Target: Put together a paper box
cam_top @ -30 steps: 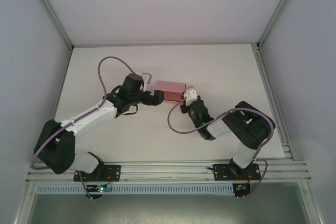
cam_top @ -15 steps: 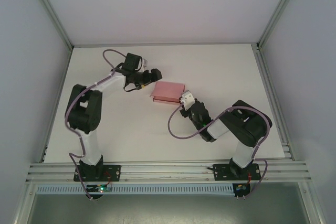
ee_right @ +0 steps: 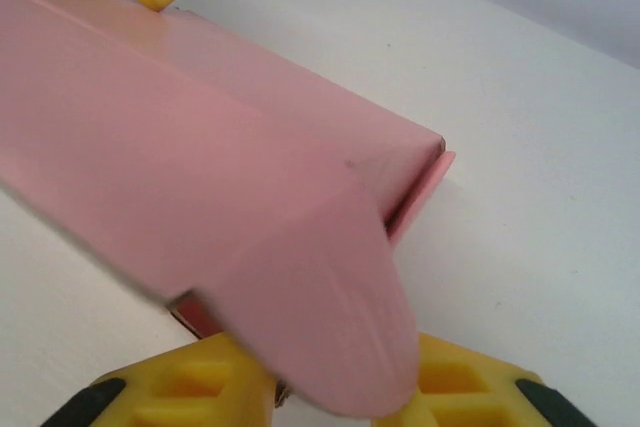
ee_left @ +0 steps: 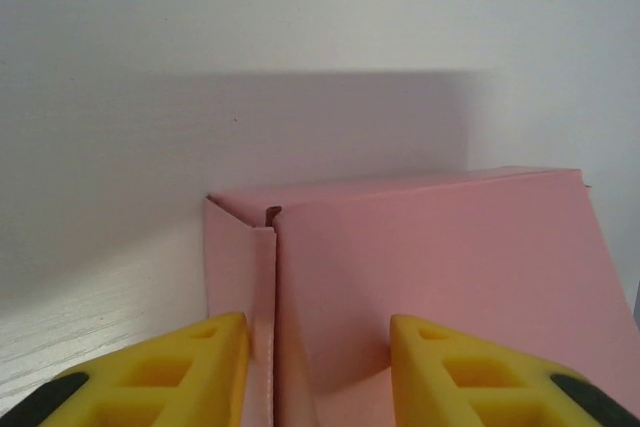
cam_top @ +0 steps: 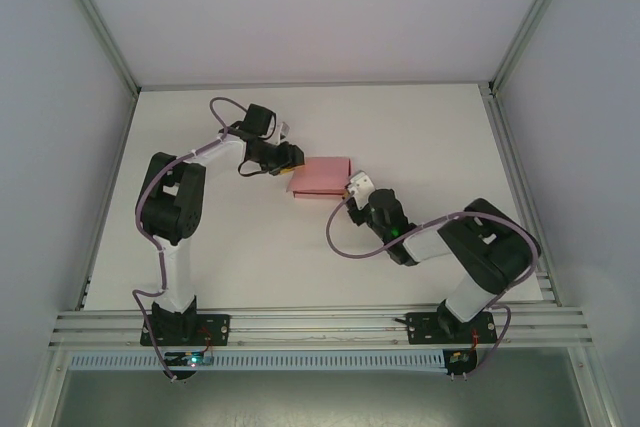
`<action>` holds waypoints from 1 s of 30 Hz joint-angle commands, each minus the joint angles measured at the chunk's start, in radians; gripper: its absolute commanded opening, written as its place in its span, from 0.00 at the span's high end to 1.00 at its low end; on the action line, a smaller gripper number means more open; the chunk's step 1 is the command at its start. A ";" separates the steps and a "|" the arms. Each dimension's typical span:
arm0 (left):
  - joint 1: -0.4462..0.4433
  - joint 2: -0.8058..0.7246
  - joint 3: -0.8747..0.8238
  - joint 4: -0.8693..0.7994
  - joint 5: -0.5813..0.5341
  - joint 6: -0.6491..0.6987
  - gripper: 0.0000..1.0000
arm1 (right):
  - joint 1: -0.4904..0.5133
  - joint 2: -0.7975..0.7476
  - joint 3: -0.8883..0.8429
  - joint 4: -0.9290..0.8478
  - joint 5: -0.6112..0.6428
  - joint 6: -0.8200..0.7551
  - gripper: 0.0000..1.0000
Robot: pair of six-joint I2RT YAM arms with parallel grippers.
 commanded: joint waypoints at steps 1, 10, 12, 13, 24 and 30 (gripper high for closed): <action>-0.004 0.032 -0.052 -0.056 -0.037 0.030 0.60 | -0.008 -0.103 -0.019 -0.129 -0.055 0.045 0.61; -0.002 0.041 -0.092 -0.034 -0.036 0.031 0.59 | -0.118 -0.363 -0.105 -0.344 -0.195 0.202 0.33; 0.002 0.036 -0.112 0.003 -0.012 0.019 0.60 | -0.140 -0.390 -0.079 -0.422 -0.224 0.234 0.15; 0.007 0.038 -0.122 0.022 0.008 0.011 0.64 | -0.151 -0.396 -0.055 -0.470 -0.248 0.251 0.06; 0.048 0.038 -0.204 0.144 0.120 -0.019 0.78 | -0.275 -0.183 0.380 -0.916 -0.508 0.521 0.02; 0.096 0.030 -0.285 0.250 0.172 -0.070 0.80 | -0.312 -0.039 0.545 -1.058 -0.642 0.610 0.02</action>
